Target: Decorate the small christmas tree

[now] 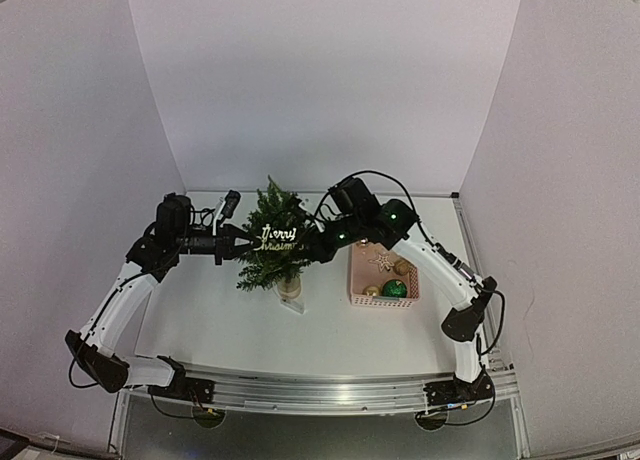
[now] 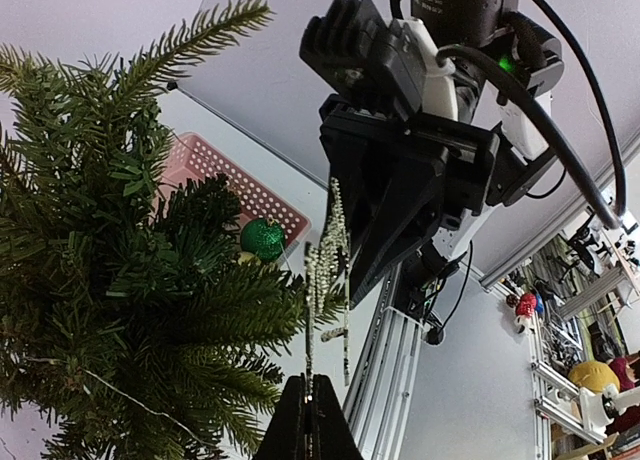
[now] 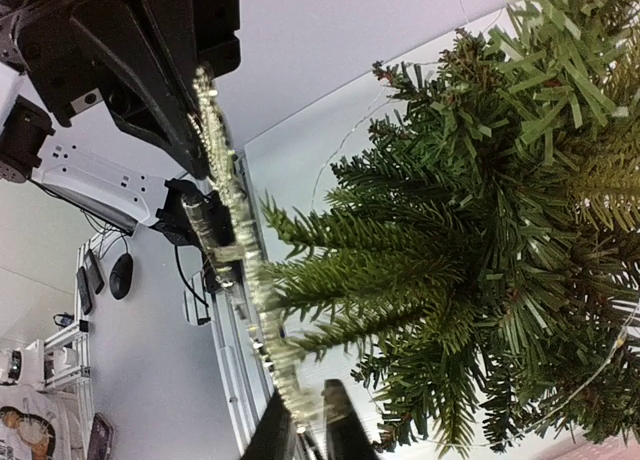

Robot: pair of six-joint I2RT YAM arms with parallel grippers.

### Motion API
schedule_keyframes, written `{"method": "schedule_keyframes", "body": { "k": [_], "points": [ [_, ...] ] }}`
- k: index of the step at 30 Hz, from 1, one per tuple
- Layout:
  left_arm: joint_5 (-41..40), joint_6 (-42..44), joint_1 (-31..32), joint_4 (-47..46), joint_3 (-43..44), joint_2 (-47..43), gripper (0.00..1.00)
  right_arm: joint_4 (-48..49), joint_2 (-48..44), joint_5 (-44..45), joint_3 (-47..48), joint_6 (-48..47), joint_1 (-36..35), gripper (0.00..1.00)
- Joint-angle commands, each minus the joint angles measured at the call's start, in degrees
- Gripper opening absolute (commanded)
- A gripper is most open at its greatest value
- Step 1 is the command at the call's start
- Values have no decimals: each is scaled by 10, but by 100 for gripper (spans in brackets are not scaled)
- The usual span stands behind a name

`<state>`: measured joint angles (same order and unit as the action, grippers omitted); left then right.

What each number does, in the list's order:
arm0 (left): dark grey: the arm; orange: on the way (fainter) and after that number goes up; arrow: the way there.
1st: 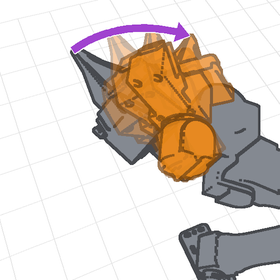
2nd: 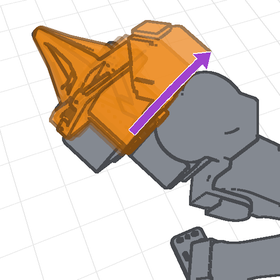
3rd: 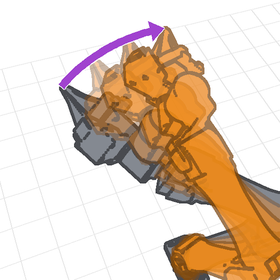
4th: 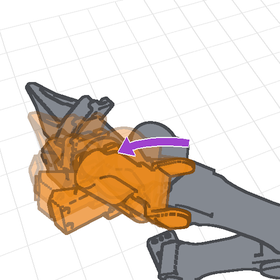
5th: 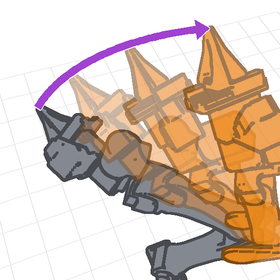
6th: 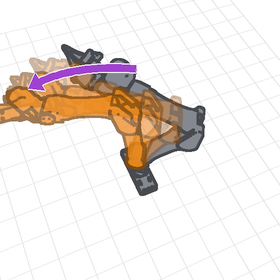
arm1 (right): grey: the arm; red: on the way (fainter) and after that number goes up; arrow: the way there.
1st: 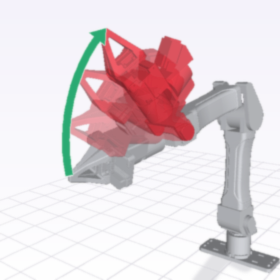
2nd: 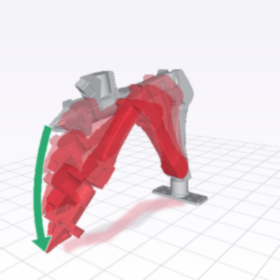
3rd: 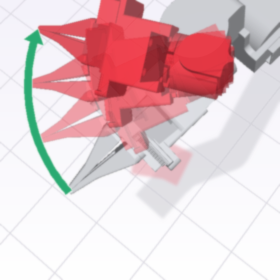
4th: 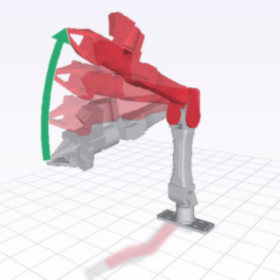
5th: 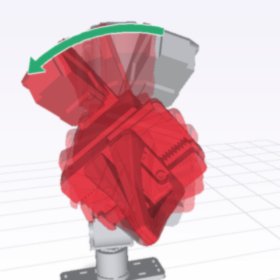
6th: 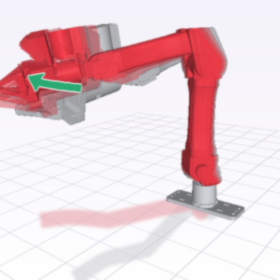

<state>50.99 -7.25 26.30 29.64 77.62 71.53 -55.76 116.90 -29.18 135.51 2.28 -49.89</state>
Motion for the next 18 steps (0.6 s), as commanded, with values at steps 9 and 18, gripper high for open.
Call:
{"method": "schedule_keyframes", "body": {
  "k": [9, 18],
  "points": [
    [-31, -21, 1, -7, -3, -5, 0, 6, -16, -9, -35, 39, 4, 0],
    [-23, 33, 1, 11, -16, -20, 0, 9, -30, -16, -60, 37, 4, 0]
  ]
}}
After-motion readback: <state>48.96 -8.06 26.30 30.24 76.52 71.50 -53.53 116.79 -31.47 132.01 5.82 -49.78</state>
